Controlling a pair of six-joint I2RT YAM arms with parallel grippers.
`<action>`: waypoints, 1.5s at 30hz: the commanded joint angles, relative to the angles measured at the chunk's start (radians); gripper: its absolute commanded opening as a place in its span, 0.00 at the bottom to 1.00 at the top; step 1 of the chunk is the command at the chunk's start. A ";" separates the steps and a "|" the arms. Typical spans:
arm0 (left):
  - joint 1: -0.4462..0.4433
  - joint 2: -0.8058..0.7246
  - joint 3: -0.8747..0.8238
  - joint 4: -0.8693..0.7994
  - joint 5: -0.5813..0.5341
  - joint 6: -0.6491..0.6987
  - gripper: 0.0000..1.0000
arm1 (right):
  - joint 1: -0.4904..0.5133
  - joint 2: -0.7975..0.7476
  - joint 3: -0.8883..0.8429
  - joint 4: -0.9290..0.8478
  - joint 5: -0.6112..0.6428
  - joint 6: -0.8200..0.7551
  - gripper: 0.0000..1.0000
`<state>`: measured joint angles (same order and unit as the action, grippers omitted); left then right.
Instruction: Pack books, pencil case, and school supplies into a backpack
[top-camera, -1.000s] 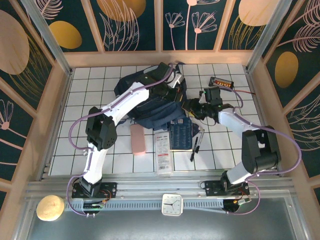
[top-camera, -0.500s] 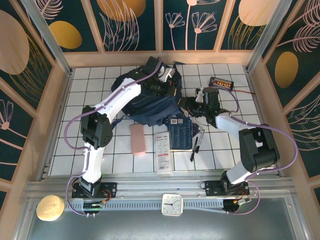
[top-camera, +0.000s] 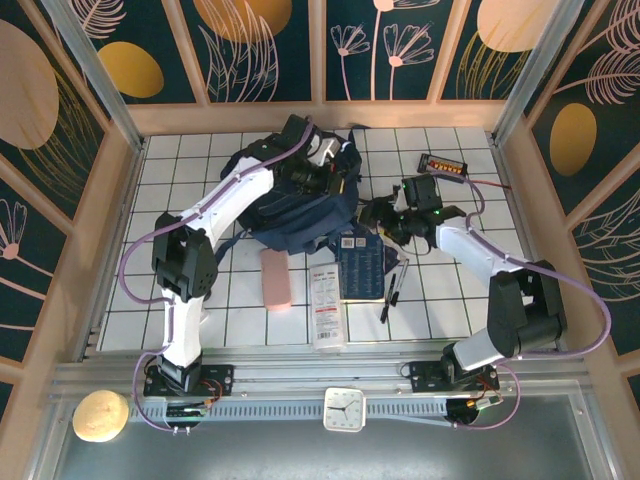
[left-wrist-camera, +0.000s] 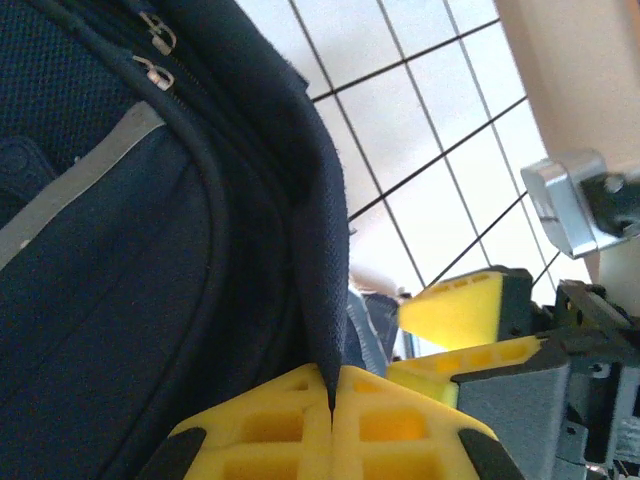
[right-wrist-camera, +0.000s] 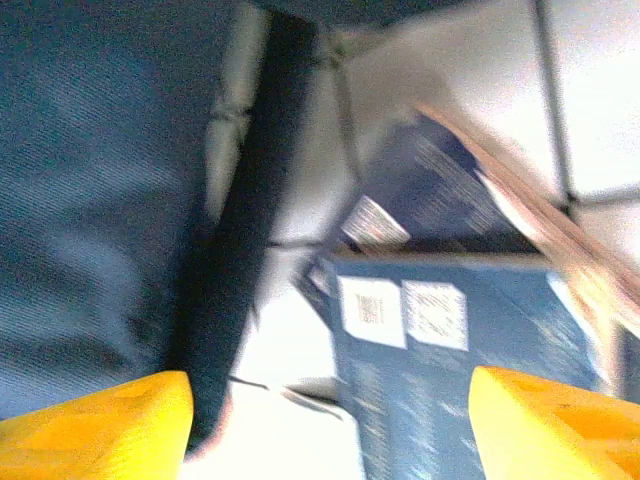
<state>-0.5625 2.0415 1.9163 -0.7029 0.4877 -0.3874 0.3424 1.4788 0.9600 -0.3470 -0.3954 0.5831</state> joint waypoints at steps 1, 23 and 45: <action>0.012 -0.071 -0.108 0.091 -0.011 0.007 0.00 | 0.045 -0.027 -0.054 -0.281 0.078 -0.067 0.72; 0.011 -0.059 -0.384 0.300 0.049 -0.045 0.00 | 0.102 0.167 -0.110 -0.097 0.138 -0.142 0.31; -0.004 0.030 -0.170 0.121 -0.063 0.057 0.42 | -0.065 -0.222 -0.095 -0.253 0.170 -0.181 0.00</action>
<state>-0.5613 2.0293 1.6901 -0.5137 0.4503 -0.3744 0.2989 1.3029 0.8516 -0.5564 -0.2310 0.4229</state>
